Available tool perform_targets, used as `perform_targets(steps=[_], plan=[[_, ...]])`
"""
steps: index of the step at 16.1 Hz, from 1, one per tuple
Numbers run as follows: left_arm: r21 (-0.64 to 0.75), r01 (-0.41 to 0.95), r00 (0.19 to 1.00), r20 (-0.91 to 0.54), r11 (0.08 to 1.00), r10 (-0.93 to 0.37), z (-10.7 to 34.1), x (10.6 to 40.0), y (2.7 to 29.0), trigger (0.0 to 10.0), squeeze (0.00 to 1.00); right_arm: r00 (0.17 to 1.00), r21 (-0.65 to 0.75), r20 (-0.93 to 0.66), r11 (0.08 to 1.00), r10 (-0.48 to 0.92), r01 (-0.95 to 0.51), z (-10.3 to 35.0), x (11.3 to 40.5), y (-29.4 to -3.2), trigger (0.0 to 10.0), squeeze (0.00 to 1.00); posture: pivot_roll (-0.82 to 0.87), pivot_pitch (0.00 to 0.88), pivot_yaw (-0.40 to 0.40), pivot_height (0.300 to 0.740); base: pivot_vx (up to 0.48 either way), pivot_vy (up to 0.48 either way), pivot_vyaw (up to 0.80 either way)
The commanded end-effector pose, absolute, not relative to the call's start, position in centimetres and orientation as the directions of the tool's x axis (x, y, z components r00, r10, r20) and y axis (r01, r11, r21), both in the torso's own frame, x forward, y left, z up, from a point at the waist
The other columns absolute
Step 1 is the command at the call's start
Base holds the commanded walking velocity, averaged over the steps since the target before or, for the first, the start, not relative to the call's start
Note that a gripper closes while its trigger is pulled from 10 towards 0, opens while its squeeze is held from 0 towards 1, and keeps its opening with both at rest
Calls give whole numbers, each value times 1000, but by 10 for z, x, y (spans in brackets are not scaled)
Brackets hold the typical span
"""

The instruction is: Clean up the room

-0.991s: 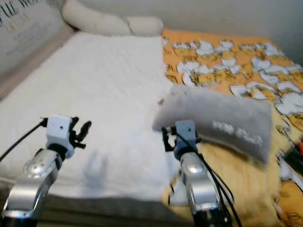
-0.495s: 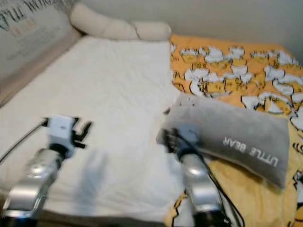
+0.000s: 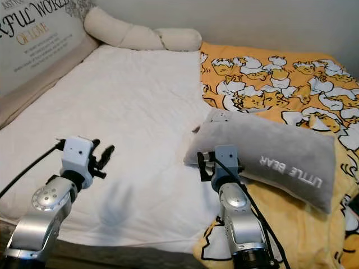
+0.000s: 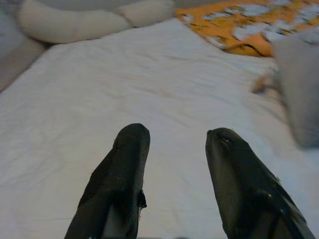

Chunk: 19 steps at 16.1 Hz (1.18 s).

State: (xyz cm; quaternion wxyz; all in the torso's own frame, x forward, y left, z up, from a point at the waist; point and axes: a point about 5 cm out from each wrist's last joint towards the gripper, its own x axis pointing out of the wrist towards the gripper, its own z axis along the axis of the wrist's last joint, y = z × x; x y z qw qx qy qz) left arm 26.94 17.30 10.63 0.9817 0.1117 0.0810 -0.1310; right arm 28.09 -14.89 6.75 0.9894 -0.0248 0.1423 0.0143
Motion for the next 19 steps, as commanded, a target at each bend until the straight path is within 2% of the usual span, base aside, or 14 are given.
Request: perform_targets(steps=[1,2,4,6,11,13,19], plan=[[216,303,946,-183,928,-267,110,269,169,10000,0,960,-23,-280,1000,-8,2,70,280,-155,10000,1000,137,0,3,740,0,0,0],[213,317,942,-183,924,-281,111,266,168,10000,0,929,72,-365,993,-64,97,61,276,-166,10000,1000,138,0,0,740,0,0,0],[212,329,938,-187,920,-292,111,264,168,10000,0,909,132,-405,977,-100,166,55,272,-172,10000,1000,141,0,-1,740,0,0,0],[223,345,932,-195,912,-305,111,263,170,10000,0,888,248,-434,928,-151,279,51,270,-181,10000,1000,146,0,-2,740,0,0,0],[217,410,908,-192,886,-373,115,258,173,10000,0,879,502,-398,739,-264,449,59,276,-191,10000,1000,150,0,1,740,0,0,0],[217,437,896,-194,873,-400,117,259,172,10000,0,854,585,-409,625,-322,516,57,273,-196,10000,1000,148,0,6,740,0,0,0],[304,498,865,-237,812,-442,119,269,184,10000,0,858,718,-471,477,-203,507,39,294,-184,10000,1000,137,0,24,740,0,0,0]])
